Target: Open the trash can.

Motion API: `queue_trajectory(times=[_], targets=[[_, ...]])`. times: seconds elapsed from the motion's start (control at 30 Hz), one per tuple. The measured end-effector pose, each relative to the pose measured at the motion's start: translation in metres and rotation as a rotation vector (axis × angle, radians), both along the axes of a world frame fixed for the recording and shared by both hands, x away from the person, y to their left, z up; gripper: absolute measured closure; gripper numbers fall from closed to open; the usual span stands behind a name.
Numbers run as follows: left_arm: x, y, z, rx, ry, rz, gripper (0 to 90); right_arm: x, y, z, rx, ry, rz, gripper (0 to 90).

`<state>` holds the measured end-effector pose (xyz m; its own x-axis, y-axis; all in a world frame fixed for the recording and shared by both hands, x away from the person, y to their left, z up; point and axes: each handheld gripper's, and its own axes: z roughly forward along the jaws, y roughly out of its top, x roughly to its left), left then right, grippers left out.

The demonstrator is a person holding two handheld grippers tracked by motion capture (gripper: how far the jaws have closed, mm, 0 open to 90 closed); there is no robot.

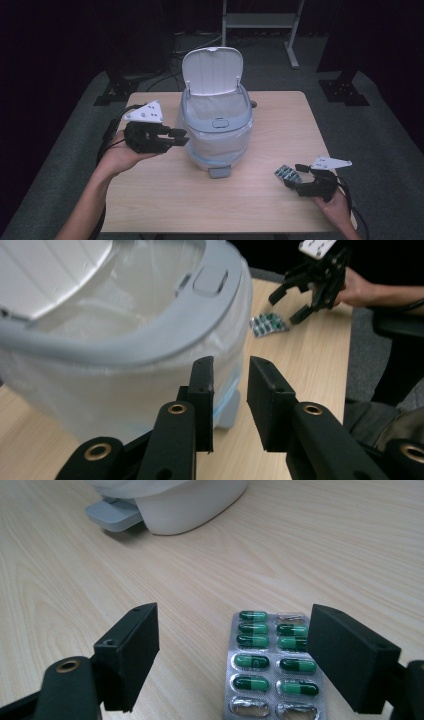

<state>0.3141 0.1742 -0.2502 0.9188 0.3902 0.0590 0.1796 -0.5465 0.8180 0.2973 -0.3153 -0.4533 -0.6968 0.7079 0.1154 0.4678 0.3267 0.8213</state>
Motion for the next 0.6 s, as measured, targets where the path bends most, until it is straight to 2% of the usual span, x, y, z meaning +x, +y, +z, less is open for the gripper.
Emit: queue_trajectory(times=[0.3,0.5,0.6], targets=[[-0.003,0.019,-0.025,-0.014,0.033,0.023,64.9,0.003,0.005,-0.005,-0.063,0.011,-0.018,19.8],[-0.006,0.030,-0.042,-0.032,0.050,0.034,57.2,0.006,0.004,-0.009,-0.078,0.023,-0.036,19.8],[-0.008,0.035,-0.051,-0.026,0.052,0.042,54.7,0.008,0.004,-0.010,-0.084,0.026,-0.041,19.8]])
